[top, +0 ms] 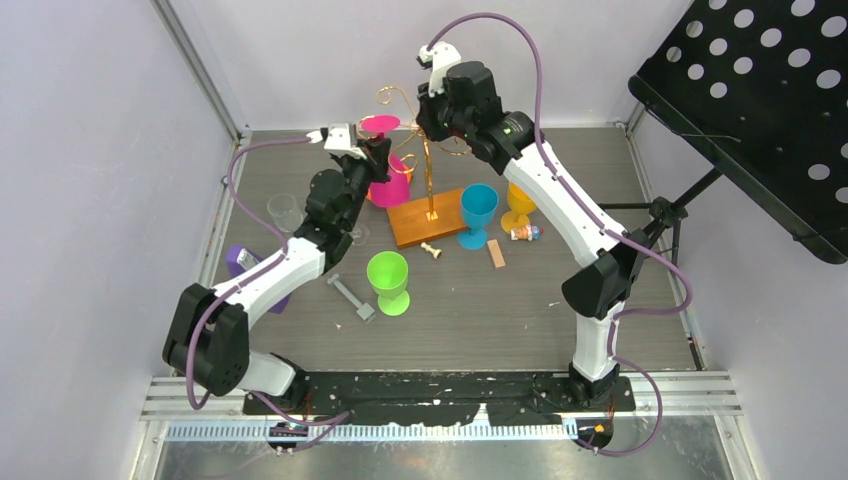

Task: Place the wine glass upside down on the wine glass rack
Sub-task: Turn the wine glass upside down at the wine rack.

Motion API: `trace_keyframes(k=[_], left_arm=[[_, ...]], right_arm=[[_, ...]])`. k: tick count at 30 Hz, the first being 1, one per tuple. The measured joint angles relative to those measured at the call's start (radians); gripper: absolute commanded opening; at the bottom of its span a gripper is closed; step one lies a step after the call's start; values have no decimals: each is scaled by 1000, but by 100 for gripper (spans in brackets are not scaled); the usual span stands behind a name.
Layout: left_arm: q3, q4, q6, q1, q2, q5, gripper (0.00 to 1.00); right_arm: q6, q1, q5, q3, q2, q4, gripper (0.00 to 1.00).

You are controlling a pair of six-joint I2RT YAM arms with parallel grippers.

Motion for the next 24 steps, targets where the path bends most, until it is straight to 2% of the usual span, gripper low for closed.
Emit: trace_keyframes(k=[10, 24], left_arm=[[-95, 188, 39, 0, 6, 40, 0], [-134, 340, 55, 0, 50, 73, 0]], right_arm=[[42, 0, 1, -7, -7, -8, 5], [92, -22, -25, -60, -43, 1, 6]])
